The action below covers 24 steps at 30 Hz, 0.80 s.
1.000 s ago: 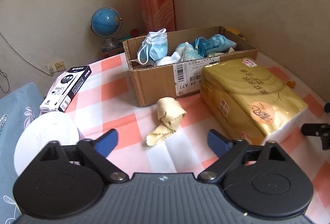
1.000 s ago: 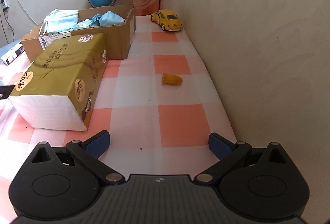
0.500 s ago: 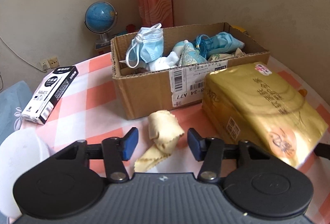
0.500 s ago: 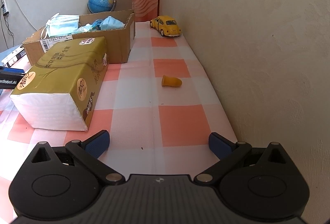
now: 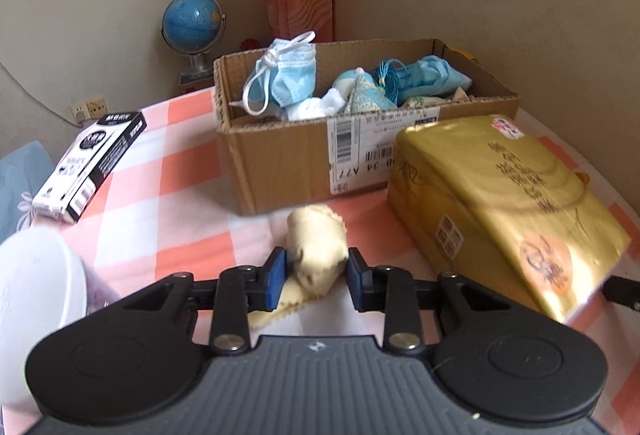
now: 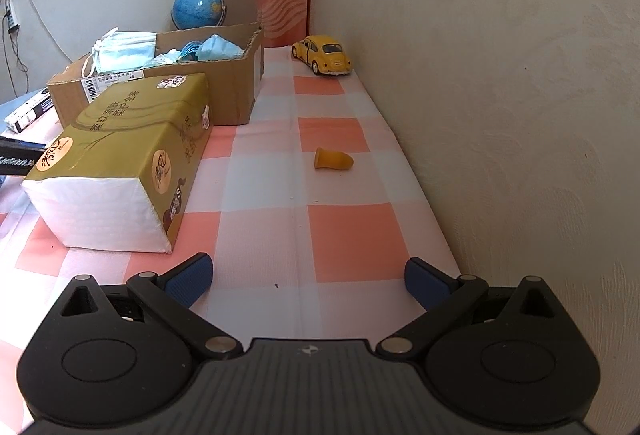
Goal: Organize soft objects
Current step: 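Move the left tool to the beige cloth while the right approaches the orange earplug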
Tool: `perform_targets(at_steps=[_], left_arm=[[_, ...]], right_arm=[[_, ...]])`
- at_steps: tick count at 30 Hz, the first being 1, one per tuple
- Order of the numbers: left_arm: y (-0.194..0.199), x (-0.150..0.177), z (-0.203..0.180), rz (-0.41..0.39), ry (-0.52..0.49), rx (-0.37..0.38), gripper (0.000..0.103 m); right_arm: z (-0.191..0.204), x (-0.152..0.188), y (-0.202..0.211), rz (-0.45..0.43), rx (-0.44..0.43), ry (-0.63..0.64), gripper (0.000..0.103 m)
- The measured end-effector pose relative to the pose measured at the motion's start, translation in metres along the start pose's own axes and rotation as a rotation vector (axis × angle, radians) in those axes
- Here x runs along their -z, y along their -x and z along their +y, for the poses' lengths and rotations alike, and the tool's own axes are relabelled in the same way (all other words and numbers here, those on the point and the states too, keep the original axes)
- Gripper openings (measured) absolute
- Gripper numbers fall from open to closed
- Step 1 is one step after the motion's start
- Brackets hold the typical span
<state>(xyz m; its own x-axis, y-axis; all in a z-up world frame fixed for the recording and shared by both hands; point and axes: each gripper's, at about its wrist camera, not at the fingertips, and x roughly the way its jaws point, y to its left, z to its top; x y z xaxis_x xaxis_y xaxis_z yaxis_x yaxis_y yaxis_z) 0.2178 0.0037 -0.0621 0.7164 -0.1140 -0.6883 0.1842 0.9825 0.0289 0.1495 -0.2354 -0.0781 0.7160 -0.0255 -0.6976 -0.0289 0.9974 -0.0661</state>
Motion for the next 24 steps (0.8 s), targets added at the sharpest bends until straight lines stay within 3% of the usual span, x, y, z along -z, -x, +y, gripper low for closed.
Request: perform_targets(at_steps=[13, 24], left_arm=[[0.015, 0.012, 0.001, 0.015, 0.047, 0.006, 0.031], [0.014, 0.011, -0.001, 0.02, 0.051, -0.003, 0.031]], right_arm=[[-0.011, -0.016, -0.016, 0.012, -0.001, 0.004, 0.103], [-0.012, -0.04, -0.037, -0.022, -0.014, 0.039, 0.083]])
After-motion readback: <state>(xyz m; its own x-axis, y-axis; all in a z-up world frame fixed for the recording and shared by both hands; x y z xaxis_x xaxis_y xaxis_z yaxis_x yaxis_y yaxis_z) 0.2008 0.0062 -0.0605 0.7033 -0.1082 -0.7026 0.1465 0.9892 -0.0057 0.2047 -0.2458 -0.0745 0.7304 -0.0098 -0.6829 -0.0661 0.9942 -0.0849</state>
